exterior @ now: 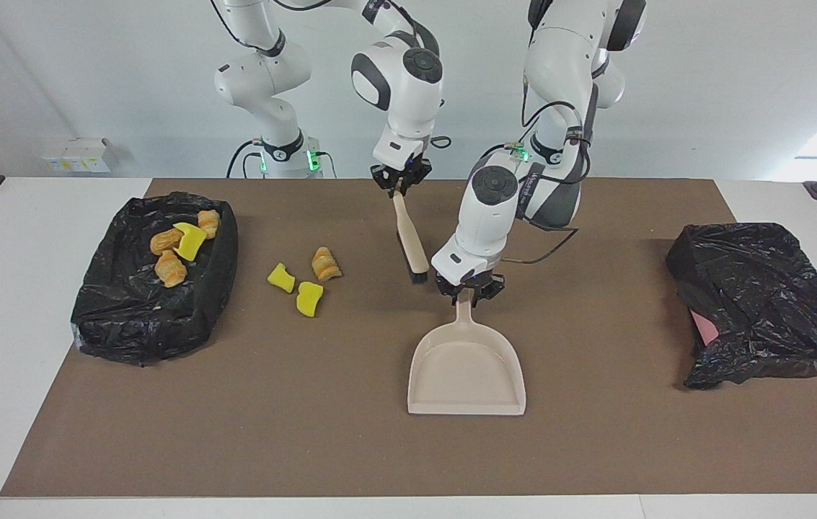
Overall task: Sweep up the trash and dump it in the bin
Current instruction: 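Grasp the dustpan with the left gripper while the right gripper grasps the brush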
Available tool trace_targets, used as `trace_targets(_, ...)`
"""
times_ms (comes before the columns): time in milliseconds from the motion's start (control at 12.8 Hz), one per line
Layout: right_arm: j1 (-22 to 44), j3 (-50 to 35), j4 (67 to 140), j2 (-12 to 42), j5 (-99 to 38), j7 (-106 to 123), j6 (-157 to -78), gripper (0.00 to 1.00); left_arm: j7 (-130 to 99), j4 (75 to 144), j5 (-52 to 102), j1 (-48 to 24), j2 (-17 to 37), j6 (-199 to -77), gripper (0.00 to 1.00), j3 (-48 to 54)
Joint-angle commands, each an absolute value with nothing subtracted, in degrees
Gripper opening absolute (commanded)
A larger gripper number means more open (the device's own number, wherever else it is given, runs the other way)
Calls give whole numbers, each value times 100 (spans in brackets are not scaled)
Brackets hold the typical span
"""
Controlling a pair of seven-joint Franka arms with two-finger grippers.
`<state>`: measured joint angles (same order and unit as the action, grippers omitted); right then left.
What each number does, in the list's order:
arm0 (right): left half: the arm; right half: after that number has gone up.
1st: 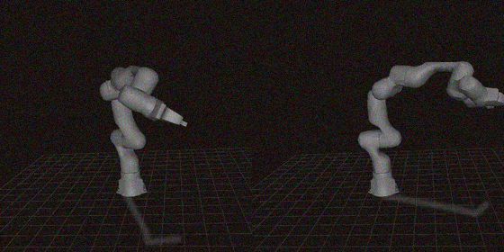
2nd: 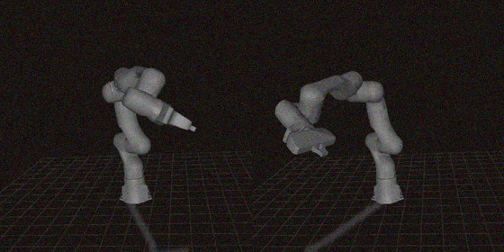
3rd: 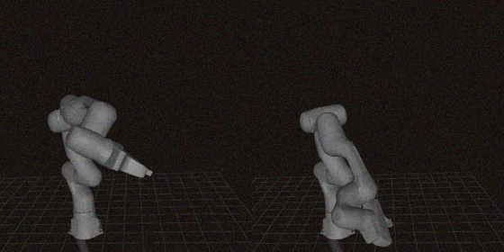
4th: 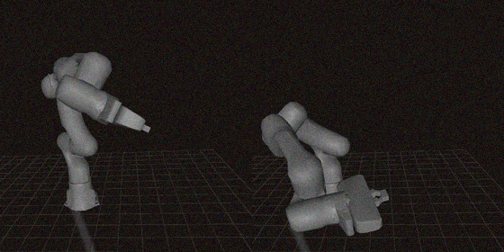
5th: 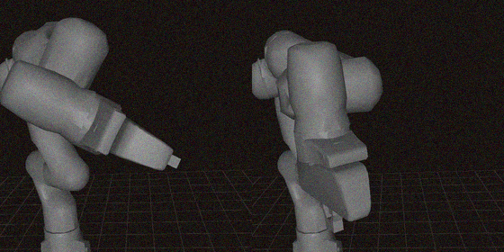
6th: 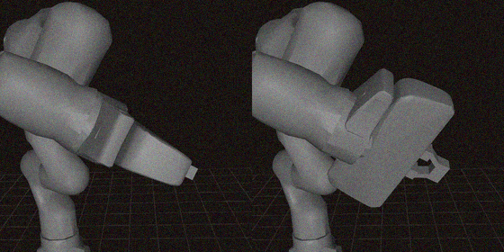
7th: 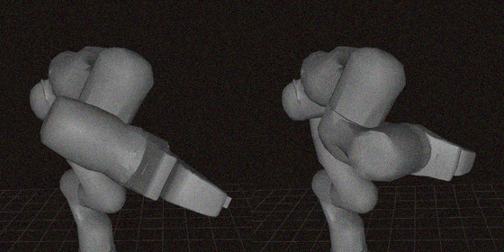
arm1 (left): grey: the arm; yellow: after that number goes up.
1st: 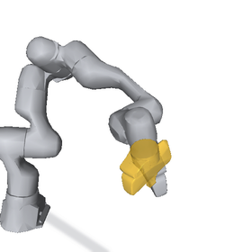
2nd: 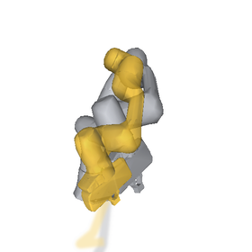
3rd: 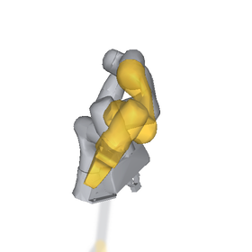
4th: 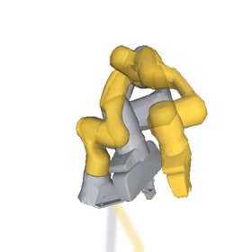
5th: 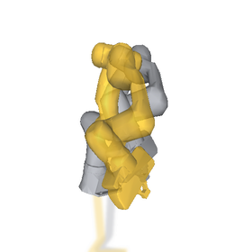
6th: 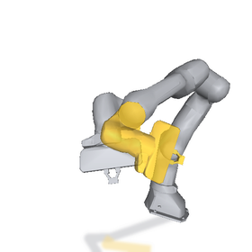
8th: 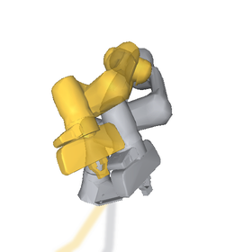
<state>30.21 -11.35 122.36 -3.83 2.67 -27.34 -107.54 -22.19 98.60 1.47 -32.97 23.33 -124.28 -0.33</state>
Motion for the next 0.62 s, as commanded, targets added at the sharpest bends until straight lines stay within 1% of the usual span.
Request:
trace_targets(0,2603,-1160,12498,-755,500,-2374,-10592,0,-2206,9941,80,-3340,2206,-12314,0,-123)
trace_targets(234,2041,-1169,12507,-817,1079,-2294,-10459,0,-1883,9862,53,-3270,2084,-12043,0,-193)
trace_targets(389,1698,-1169,12550,-817,1650,-2163,-10345,0,-1155,9835,53,-3034,1838,-11639,0,-255)
trace_targets(545,1329,-1169,12734,-844,1828,-1996,-10362,0,-522,9818,53,-2814,1592,-11383,0,-290)
